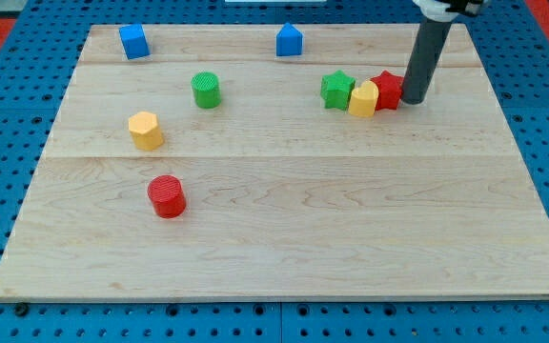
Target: Move the red star horizontally to the right side of the blue triangle
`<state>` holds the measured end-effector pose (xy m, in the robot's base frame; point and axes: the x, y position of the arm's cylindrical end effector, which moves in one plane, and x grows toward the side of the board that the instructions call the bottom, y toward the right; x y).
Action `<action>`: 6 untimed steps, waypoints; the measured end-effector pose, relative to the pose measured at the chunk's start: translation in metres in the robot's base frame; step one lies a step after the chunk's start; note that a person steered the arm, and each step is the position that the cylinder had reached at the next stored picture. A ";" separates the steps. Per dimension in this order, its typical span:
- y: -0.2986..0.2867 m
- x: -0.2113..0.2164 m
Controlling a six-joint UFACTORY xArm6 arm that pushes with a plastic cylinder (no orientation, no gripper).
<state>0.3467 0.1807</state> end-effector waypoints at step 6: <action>-0.070 -0.058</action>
<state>0.2884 0.1106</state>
